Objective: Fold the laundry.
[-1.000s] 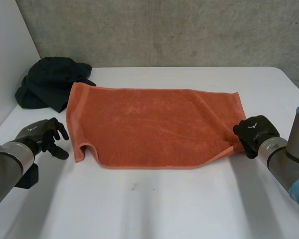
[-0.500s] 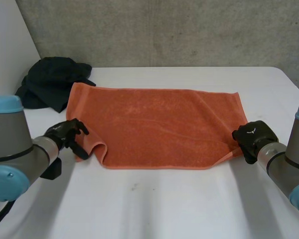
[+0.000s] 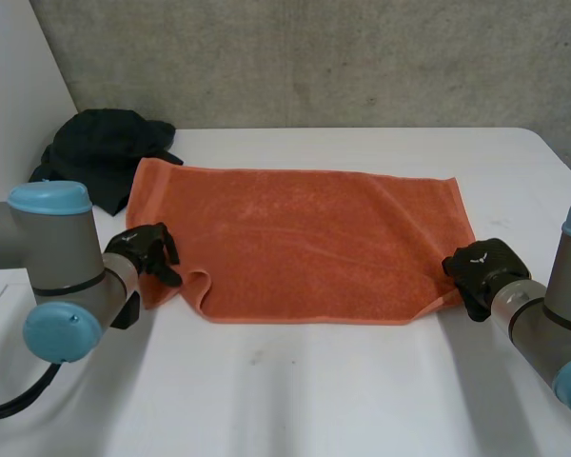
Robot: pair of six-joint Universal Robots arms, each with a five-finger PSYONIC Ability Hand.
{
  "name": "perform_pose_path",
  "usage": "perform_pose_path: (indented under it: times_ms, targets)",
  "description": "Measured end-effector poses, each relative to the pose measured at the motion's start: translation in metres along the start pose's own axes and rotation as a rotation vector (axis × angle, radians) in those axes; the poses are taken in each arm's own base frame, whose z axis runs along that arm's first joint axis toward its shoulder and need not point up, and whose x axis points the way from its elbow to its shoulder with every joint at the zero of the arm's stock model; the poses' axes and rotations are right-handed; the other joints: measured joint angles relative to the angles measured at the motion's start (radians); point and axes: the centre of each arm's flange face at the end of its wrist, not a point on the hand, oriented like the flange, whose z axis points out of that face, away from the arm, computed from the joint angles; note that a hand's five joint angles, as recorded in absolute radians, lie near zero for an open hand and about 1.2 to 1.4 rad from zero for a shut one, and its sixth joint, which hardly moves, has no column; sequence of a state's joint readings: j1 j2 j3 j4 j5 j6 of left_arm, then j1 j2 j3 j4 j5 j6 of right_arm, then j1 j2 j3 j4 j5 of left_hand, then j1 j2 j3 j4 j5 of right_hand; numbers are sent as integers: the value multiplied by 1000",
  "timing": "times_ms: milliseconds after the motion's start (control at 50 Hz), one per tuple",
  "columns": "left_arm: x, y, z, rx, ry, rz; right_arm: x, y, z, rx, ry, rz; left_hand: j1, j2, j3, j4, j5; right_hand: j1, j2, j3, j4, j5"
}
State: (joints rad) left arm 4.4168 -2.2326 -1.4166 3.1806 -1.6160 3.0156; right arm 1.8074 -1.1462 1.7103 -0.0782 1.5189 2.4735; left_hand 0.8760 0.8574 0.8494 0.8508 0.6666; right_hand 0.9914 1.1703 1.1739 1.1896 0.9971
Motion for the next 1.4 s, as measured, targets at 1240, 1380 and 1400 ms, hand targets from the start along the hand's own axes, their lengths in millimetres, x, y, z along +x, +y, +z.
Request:
perform_pose_path:
  times_ms: [1240, 1380, 1400]
  targets:
    - [33, -20, -125, 32, 115, 678, 35, -21, -10, -111, 75, -203, -631, -587, -579, -586, -583, 0, 0, 0, 0, 0]
    - [29, -10, -161, -81, 177, 585, 32, -16, -9, -99, 86, -161, -604, -572, -569, -572, -562, 0, 0, 0, 0, 0]
    - [28, -7, -164, -100, 180, 579, 32, -15, -8, -98, 88, -159, -585, -560, -560, -559, -547, 0, 0, 0, 0, 0]
